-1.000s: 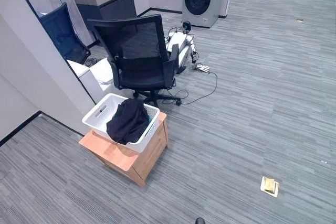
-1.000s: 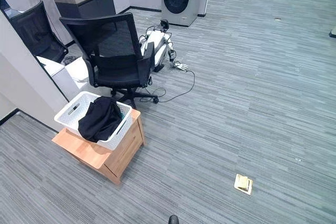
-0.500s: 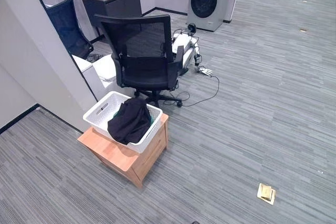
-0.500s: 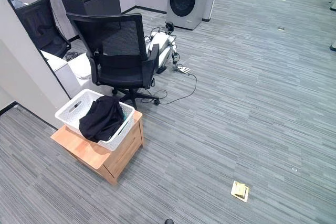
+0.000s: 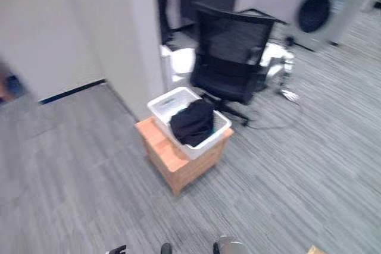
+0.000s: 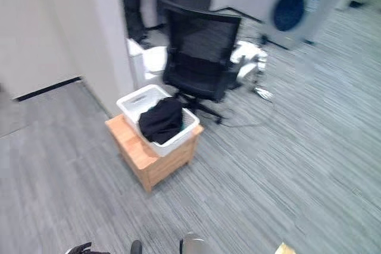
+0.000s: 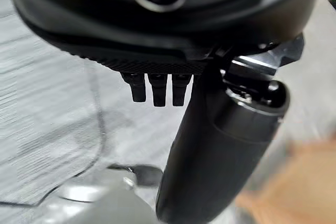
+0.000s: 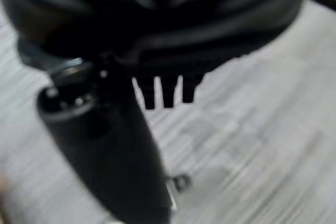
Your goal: Pick up bed clothes into laundry basket.
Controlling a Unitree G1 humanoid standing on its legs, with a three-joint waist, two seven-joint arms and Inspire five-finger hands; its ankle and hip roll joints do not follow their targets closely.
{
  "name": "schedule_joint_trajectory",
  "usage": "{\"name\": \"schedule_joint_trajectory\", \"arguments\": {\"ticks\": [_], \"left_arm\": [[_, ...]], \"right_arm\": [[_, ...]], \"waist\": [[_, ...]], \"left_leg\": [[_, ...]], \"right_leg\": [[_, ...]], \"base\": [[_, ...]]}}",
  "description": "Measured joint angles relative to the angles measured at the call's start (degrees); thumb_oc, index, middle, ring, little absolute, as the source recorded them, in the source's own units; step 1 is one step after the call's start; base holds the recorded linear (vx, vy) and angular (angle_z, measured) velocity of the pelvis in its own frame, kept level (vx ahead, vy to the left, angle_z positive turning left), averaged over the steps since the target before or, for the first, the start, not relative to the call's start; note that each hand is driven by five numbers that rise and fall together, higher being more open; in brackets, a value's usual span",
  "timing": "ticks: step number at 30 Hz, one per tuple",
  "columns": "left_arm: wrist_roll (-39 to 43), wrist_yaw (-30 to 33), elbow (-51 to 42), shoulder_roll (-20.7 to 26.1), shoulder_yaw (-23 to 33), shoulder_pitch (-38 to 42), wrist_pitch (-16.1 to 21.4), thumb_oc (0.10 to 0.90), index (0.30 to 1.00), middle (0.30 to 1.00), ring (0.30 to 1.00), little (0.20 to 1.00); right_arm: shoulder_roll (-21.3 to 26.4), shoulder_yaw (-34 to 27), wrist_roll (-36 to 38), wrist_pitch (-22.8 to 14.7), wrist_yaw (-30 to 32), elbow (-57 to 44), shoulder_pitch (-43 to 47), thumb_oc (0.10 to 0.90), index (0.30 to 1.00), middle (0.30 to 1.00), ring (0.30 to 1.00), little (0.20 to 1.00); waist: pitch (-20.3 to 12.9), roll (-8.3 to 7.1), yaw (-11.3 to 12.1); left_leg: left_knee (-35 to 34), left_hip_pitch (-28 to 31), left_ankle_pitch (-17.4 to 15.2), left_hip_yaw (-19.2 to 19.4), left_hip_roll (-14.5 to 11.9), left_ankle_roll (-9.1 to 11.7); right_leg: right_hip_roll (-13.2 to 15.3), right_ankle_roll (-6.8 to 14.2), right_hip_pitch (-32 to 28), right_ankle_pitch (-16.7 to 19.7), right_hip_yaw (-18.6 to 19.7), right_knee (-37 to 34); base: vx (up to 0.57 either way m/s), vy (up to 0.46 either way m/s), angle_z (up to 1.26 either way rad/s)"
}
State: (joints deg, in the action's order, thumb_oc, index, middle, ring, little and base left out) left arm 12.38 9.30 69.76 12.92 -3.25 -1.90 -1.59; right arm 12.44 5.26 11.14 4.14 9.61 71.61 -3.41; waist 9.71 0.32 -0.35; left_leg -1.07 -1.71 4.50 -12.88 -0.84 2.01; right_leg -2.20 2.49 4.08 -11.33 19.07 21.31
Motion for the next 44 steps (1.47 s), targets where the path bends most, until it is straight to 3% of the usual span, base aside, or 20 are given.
{"name": "schedule_joint_trajectory", "arguments": {"ticks": [2, 3, 6, 7, 10, 13, 15, 16, 17, 19, 22, 23, 24, 25, 29, 31, 33, 34, 38, 44], "left_arm": [[0.9, 0.6, -0.5, 0.2, 1.2, -2.4, -0.2, 0.800, 0.900, 0.900, 0.900, 0.900], [1.9, 0.7, -1.9, 1.4, 1.2, -2.7, 0.2, 0.800, 0.900, 0.900, 0.900, 0.900], [6.1, 1.4, -3.1, 2.8, 1.8, -2.2, 1.8, 0.800, 0.900, 0.900, 0.900, 0.900], [10.4, 2.7, -2.1, 1.8, 2.8, -2.5, 1.5, 0.800, 0.900, 0.900, 0.900, 0.900], [12.4, 1.5, 1.8, 1.9, 7.2, -5.5, 1.6, 0.800, 0.900, 0.900, 0.900, 0.900], [12.2, 0.4, 5.1, 2.0, 8.4, -6.0, 0.6, 0.800, 0.900, 0.900, 0.900, 0.900], [12.0, -0.2, 3.6, 0.9, 9.4, -6.1, -0.2, 0.800, 0.900, 0.900, 0.900, 0.900], [10.6, -0.8, 4.6, -0.2, 10.2, -5.1, -0.9, 0.800, 0.900, 0.900, 0.900, 0.900], [7.5, -0.4, 6.8, -0.6, 9.5, -5.2, -2.7, 0.800, 0.900, 0.900, 0.900, 0.900], [5.8, -0.2, 9.2, -3.2, 9.6, -6.2, -4.5, 0.800, 0.900, 0.900, 0.900, 0.900], [1.9, -0.1, 10.2, -4.4, 5.0, -5.6, -6.0, 0.800, 0.900, 0.900, 0.900, 0.900], [1.9, -0.2, 9.4, -4.8, 4.9, -5.9, -5.6, 0.800, 0.900, 0.900, 0.900, 0.900], [2.1, -0.4, 6.6, -4.5, 5.0, -7.5, -5.3, 0.800, 0.900, 0.900, 0.900, 0.900], [2.0, -1.2, 5.5, -3.7, 5.0, -8.2, -4.8, 0.800, 0.900, 0.900, 0.900, 0.900], [-0.8, -2.5, 5.4, 0.1, 4.4, -7.6, -4.5, 0.800, 0.900, 0.900, 0.900, 0.900], [-1.3, -2.4, 4.3, 0.5, 5.2, -7.5, -4.0, 0.800, 0.900, 0.900, 0.900, 0.900], [-2.1, -2.4, 4.0, 0.8, 5.2, -4.0, -3.1, 0.800, 0.900, 0.900, 0.900, 0.900], [-2.4, -2.4, 3.8, 0.8, 5.1, -2.8, -3.0, 0.800, 0.900, 0.900, 0.900, 0.900], [-4.1, -2.3, 1.4, 1.0, 3.0, -2.2, -1.9, 0.800, 0.900, 0.900, 0.900, 0.900], [-4.0, -1.3, 2.3, 1.6, 4.0, -4.1, -2.3, 0.800, 0.900, 0.900, 0.900, 0.900]], "right_arm": [[1.0, 5.9, -2.2, -0.7, 0.4, -1.5, 3.0, 0.800, 0.900, 0.900, 0.900, 0.900], [1.8, 10.5, -3.9, -0.4, 0.2, -2.1, 4.6, 0.800, 0.900, 0.900, 0.900, 0.900], [3.3, 11.0, -7.1, -0.9, 0.1, -5.3, 7.3, 0.800, 0.900, 0.900, 0.900, 0.900], [6.0, 10.2, -9.0, -2.6, 0.5, -12.2, 6.1, 0.800, 0.900, 0.900, 0.900, 0.900], [6.3, 10.2, -10.1, -3.1, 0.3, -9.0, 8.0, 0.800, 0.900, 0.900, 0.900, 0.900], [6.6, 8.7, -10.7, -3.5, -0.1, -4.2, 5.0, 0.800, 0.900, 0.900, 0.900, 0.900], [5.8, 5.8, -10.7, -2.6, -0.7, -2.7, 3.2, 0.800, 0.900, 0.900, 0.900, 0.900], [5.3, 2.7, -10.4, -2.4, -0.7, -2.3, 2.8, 0.800, 0.900, 0.900, 0.900, 0.900], [4.7, 1.6, -10.1, -2.5, -0.6, -2.3, 1.9, 0.800, 0.900, 0.900, 0.900, 0.900], [4.0, 1.6, -9.7, -2.2, -0.9, -1.8, -2.7, 0.800, 0.900, 0.900, 0.900, 0.900], [1.0, 0.7, -9.5, -1.9, -1.7, -0.2, -9.6, 0.800, 0.900, 0.900, 0.900, 0.900], [1.1, 0.6, -9.4, -1.6, -2.0, 0.0, -10.7, 0.800, 0.900, 0.900, 0.900, 0.900], [1.6, 0.1, -9.3, -1.2, -2.2, 0.0, -10.7, 0.800, 0.900, 0.900, 0.900, 0.900], [0.9, -1.4, -9.2, -1.0, -1.9, 0.1, -7.8, 0.800, 0.900, 0.900, 0.900, 0.900], [1.8, -2.2, -8.7, -1.2, -1.8, -2.4, -2.9, 0.800, 0.900, 0.900, 0.900, 0.900], [2.1, -2.0, -8.7, -1.3, -1.8, -2.8, -2.2, 0.800, 0.900, 0.900, 0.900, 0.900], [2.3, 0.7, -8.7, -1.4, -1.8, -4.8, -2.0, 0.800, 0.900, 0.900, 0.900, 0.900], [2.1, 1.1, -8.7, -1.4, -2.1, -4.9, -2.0, 0.800, 0.900, 0.900, 0.900, 0.900], [1.7, 2.3, -9.0, -1.2, -2.2, -4.5, -0.3, 0.800, 0.900, 0.900, 0.900, 0.900], [1.5, 4.6, -11.0, -0.6, -2.1, -2.4, 1.1, 0.800, 0.900, 0.900, 0.900, 0.900]], "waist": [[-0.4, 2.33, 2.4], [0.1, 1.40, 4.8], [0.9, -0.88, 8.0], [2.3, -2.87, 7.7], [1.3, -9.59, 10.4], [0.8, -10.64, 9.8], [0.6, -9.91, 8.9], [1.2, -8.85, 8.3], [0.8, -7.09, 5.1], [-1.5, -2.23, 2.2], [-3.6, 0.71, -1.4], [-4.6, 2.30, -0.5], [-5.4, 4.25, 0.4], [-5.2, 2.30, 1.9], [-5.0, -3.69, 1.5], [-5.0, -3.64, 1.5], [-4.4, -2.68, -1.0], [-4.1, -2.42, -2.2], [-2.7, -1.32, -1.1], [-2.3, -2.81, 2.0]], "left_leg": [[0.0, -2.6, 1.1, -7.2, -2.3, 3.6], [-0.9, -2.8, 0.0, -9.0, -2.9, 4.1], [2.9, -8.9, -4.0, -4.9, -4.8, 2.9], [13.3, -13.2, -3.8, 3.8, -4.5, 2.0], [29.0, -12.2, -4.7, 19.2, -6.3, 3.1], [44.5, -5.7, -5.8, 29.5, -13.8, 4.9], [42.9, 1.6, -6.3, 29.5, -16.2, 7.3], [41.1, 5.7, -9.1, 34.7, -18.7, 12.5], [38.3, 8.9, -9.1, 38.0, -19.8, 12.8], [27.2, 16.0, -10.6, 45.6, -18.2, 10.9], [16.7, 14.3, -13.3, 56.1, -13.0, 7.1], [14.1, 13.3, -13.4, 55.5, -11.7, 6.0], [8.6, 13.1, -13.1, 53.1, -9.1, 4.0], [3.4, 13.5, -12.6, 53.2, -5.8, 3.3], [1.1, 11.3, -10.7, 46.5, -1.0, -3.2], [0.9, 10.8, -9.6, 44.5, -0.8, -4.0], [-0.4, 8.3, -7.1, 36.4, 0.4, -6.1], [-1.2, 7.8, -6.2, 35.3, 0.7, -6.0], [-2.6, 7.5, -5.3, 32.3, 4.1, -7.5], [-1.5, 6.4, -4.7, 33.6, 2.6, -6.1]], "right_leg": [[-6.0, -4.2, -1.8, -3.3, -0.9, -0.3], [-6.1, -8.8, -1.5, -0.9, -7.2, -1.9], [-6.1, -10.7, 0.1, 2.0, -13.1, -4.5], [-3.9, -11.8, -2.0, 4.6, -21.3, -7.7], [0.1, -13.6, -3.0, 6.2, -29.2, -12.5], [0.7, -13.6, -5.2, 6.7, -39.9, -17.4], [0.6, -12.2, -2.7, 8.2, -42.6, -18.7], [1.8, -11.4, -3.7, 7.9, -49.8, -20.0], [1.4, -8.8, -4.8, 8.6, -53.9, -21.9], [3.2, -8.2, -2.8, 9.9, -63.1, -22.0], [12.6, -5.5, -2.0, 11.0, -81.7, -17.0], [14.0, -5.7, -1.0, 11.3, -82.9, -14.5], [14.0, -6.2, 1.5, 12.1, -82.1, -12.2], [16.5, -8.0, 3.5, 13.0, -80.3, -10.3], [22.2, 3.5, 4.8, 18.0, -65.7, -6.6], [22.1, 5.7, 6.6, 17.1, -57.5, -3.9], [14.0, 10.6, 8.8, 12.8, -27.5, -1.9], [12.0, 10.3, 8.5, 12.1, -23.6, -1.3], [11.5, 4.7, 5.3, 9.2, -30.4, -1.7], [9.5, 3.5, -2.1, 10.1, -33.0, -15.4]], "base": [[-0.33, -0.576, 1.74], [-0.22, -0.338, 1.79], [-0.39, -0.466, 1.56], [-0.29, -0.350, 1.94], [-0.29, -0.351, 1.59], [-0.09, -0.179, 1.97], [-0.09, -0.036, 2.00], [-0.13, 0.043, 1.95], [-0.18, 0.080, 1.86], [-0.35, 0.182, 2.39], [-0.27, 0.220, 3.38], [-0.21, 0.281, 3.42], [-0.13, 0.245, 1.22], [-0.11, 0.390, 0.68], [-0.12, 0.287, 0.71], [-0.10, 0.141, 0.82], [0.00, 0.120, 1.57], [0.01, 0.115, 1.46], [-0.03, 0.012, 0.54], [0.02, -0.049, -0.23]]}}
